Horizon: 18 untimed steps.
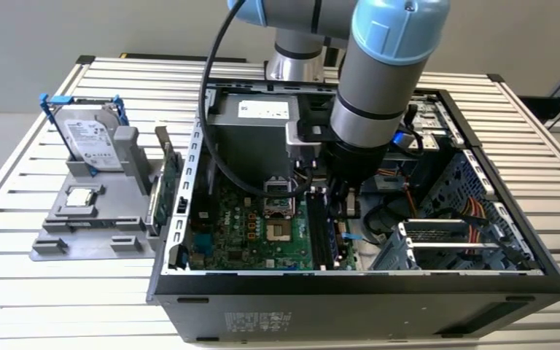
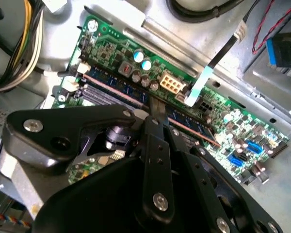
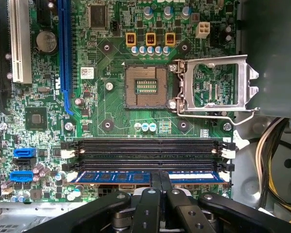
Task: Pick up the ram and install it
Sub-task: 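Press down the ram until it locks into place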
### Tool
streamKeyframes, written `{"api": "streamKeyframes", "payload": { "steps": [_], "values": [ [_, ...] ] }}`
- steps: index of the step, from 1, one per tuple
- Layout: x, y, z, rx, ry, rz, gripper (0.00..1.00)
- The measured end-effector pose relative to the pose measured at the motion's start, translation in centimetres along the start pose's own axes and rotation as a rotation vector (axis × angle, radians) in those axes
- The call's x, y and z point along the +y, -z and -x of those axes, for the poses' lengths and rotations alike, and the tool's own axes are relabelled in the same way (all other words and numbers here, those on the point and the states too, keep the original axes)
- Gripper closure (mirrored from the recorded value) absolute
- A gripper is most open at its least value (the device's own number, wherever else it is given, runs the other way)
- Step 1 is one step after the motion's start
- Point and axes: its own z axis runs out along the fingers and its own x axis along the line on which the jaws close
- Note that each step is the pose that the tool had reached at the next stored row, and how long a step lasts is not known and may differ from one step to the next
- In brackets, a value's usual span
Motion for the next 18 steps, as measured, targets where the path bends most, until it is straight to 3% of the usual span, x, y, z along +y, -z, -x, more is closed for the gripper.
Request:
{"api": "streamKeyframes", "payload": {
  "steps": [6,10,12,18],
  "values": [
    [0.00,-0.02,0.00,0.0001,0.000,0.0001,1.00],
    [-0.01,0.53,0.05,-0.0039,0.000,-0.0008,1.00],
    [0.00,1.46,0.00,-0.0003,0.000,0.0001,1.00],
    [-0.02,4.09,-0.02,-0.0003,0.000,0.0004,1.00]
  ]
}}
